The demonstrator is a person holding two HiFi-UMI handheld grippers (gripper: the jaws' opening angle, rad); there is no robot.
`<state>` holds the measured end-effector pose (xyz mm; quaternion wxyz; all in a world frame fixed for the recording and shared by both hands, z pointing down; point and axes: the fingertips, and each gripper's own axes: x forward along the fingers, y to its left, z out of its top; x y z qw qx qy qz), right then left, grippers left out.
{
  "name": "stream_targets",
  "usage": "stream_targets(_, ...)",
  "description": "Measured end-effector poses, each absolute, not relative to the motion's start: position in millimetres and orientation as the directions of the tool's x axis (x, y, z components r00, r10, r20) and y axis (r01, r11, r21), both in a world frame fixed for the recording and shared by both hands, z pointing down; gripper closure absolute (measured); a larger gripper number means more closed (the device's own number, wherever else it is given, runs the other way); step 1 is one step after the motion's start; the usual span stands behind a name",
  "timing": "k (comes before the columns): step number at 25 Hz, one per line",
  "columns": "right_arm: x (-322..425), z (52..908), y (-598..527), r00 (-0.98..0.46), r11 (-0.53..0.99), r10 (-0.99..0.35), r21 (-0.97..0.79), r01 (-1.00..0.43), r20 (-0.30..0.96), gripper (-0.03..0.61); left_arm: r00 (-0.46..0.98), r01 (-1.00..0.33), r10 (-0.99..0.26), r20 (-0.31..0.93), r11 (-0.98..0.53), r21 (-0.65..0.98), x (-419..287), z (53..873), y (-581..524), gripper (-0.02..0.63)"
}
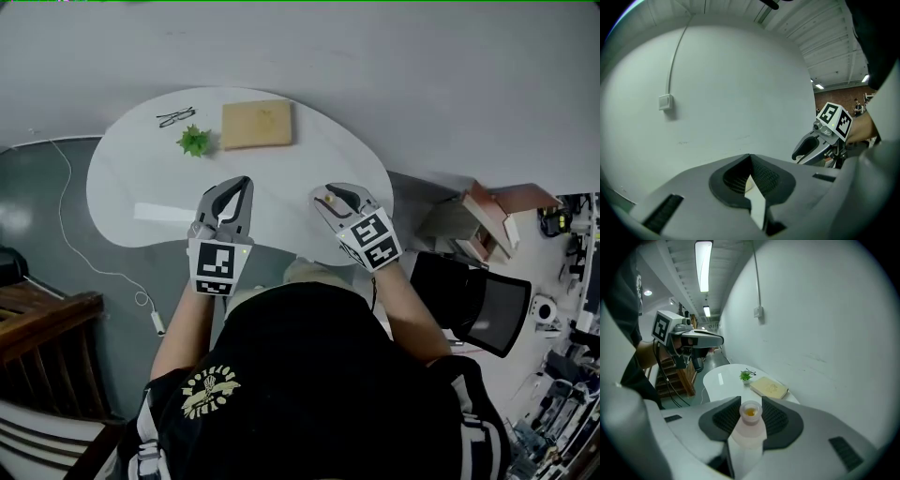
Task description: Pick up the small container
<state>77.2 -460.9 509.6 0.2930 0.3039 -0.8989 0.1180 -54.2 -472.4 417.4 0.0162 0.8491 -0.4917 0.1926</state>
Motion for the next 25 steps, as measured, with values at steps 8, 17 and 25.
stream_targets(8, 80, 450, -455, -0.691, 0.828, -0.449, -0.027, -0.560, 0.566, 0.422, 0.450, -0.843, -0.845, 0.288, -0.508, -0.176, -33, 387, -479, 0.594)
stream_targets(17, 83, 434, -451, -0.720, 0.859, -0.419, -0.015, -0.511, 0.553, 0.422, 0.425, -0.858, -0.863, 0.273, -0.480, -0.183, -26, 380, -476, 0.594)
stream_targets(25, 86, 442, -450, -0.745, 0.881, -0.393, -0.011, -0.473, 0.539, 0.422, 0.396, -0.868, -0.875, 0.277, -0.456, -0.199, -21, 385, -472, 0.594)
